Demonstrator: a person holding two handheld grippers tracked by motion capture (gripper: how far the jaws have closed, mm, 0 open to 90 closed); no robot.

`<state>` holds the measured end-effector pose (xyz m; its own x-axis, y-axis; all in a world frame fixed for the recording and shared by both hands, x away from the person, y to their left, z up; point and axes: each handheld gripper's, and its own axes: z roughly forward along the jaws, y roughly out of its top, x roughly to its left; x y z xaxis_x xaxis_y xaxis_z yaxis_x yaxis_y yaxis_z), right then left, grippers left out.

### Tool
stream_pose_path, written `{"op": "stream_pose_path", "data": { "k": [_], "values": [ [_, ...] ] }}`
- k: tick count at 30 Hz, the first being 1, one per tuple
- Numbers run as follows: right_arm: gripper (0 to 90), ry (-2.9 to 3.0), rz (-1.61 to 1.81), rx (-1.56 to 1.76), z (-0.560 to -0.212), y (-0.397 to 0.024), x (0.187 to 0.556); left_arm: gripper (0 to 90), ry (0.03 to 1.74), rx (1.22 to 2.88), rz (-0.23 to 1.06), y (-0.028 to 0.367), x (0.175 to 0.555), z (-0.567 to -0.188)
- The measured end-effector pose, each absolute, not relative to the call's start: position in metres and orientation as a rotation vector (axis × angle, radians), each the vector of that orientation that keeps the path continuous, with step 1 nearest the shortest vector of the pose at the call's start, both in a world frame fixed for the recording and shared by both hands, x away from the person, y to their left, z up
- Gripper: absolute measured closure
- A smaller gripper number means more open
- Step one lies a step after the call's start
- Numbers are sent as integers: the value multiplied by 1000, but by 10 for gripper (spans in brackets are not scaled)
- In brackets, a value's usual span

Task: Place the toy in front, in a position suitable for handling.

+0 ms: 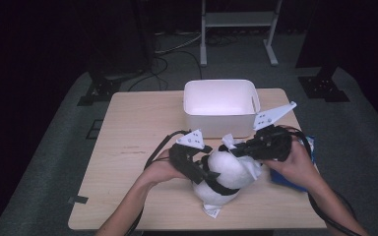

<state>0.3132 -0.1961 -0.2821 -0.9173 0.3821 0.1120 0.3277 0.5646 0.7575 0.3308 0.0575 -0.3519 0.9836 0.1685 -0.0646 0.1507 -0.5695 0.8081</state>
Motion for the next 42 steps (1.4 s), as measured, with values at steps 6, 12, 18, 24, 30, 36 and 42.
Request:
{"op": "stream_pose_path", "data": {
  "k": [6, 12, 18, 24, 30, 36, 42],
  "values": [
    [838, 2693, 1292, 662, -286, -215, 310, 105, 238, 2189, 8, 60, 332, -374],
    [837, 2672, 1261, 729, -288, -234, 309, 127, 241, 2207, -12, 53, 331, -391],
    [835, 2622, 1266, 722, -274, -242, 307, 231, 201, 2226, 25, 46, 329, -384],
    [835, 2612, 1273, 676, -258, -231, 310, 243, 178, 2251, 46, 41, 327, -383],
    [835, 2639, 1257, 633, -253, -213, 314, 282, 172, 2260, 44, 43, 329, -378],
    [835, 2662, 1225, 605, -249, -199, 317, 323, 172, 2232, 23, 44, 329, -376],
    [836, 2726, 1127, 647, -268, -198, 320, 274, 160, 2205, 9, 39, 327, -377]
  ]
}}
